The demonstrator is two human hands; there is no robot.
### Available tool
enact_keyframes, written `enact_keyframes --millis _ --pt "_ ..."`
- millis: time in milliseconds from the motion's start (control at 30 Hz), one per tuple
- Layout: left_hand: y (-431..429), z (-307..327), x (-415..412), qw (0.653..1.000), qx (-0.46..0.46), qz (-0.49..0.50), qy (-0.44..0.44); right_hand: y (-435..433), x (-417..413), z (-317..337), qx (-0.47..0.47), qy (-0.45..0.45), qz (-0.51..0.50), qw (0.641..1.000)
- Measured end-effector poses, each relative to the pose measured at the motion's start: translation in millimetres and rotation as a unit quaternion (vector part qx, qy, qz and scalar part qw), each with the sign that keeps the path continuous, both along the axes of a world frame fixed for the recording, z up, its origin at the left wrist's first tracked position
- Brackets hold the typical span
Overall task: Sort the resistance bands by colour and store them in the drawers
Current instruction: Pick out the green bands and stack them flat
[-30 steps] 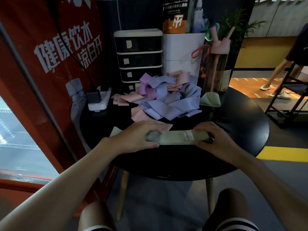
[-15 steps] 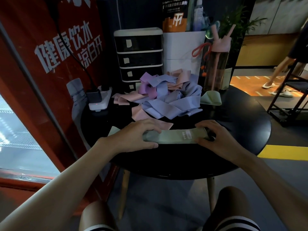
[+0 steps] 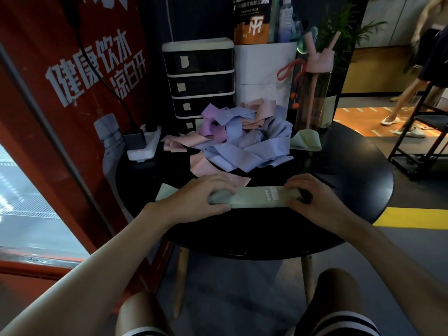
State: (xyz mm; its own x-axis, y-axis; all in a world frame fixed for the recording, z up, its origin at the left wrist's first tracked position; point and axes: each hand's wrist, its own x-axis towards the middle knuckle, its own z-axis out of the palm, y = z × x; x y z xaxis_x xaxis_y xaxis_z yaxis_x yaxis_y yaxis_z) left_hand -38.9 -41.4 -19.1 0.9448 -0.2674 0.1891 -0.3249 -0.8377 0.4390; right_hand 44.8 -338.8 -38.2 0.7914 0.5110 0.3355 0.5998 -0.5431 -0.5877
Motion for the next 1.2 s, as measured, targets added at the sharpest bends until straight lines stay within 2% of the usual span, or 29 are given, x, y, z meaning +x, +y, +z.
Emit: enact_keyframes --millis 200,333,467,667,767,1067,1200 --pt "-13.7 9.9 4.1 0.998 0.042 0.025 0.025 -1.9 -0.2 4.2 -0.012 0.025 0.008 1.000" --pt "-51.3 20.4 26.3 0.995 -0.003 0.060 -0.074 -5.4 8.3 8.2 0.034 0.055 -0.002 0.998" --pt "-89.5 28.9 70.3 0.985 0.045 0.098 -0.136 -10.4 38.0 13.7 0.106 0.077 -0.070 0.989" --pt "-105.9 8.0 108.9 0.982 0.112 0.146 -0.046 -13.2 111.9 20.1 0.086 0.034 -0.158 0.983" --pt "-100.3 -5.3 113.1 0.984 0.101 0.148 0.000 -5.9 144.5 27.0 0.048 0.003 -0.179 0.983" --pt "-102.2 -14.6 113.4 0.978 0.103 0.180 -0.031 24.8 198.9 21.5 -0.026 0.027 -0.223 0.974" --pt "-103.5 -12.2 112.1 0.978 0.101 0.180 -0.029 26.6 196.4 21.6 0.026 0.005 -0.213 0.977"
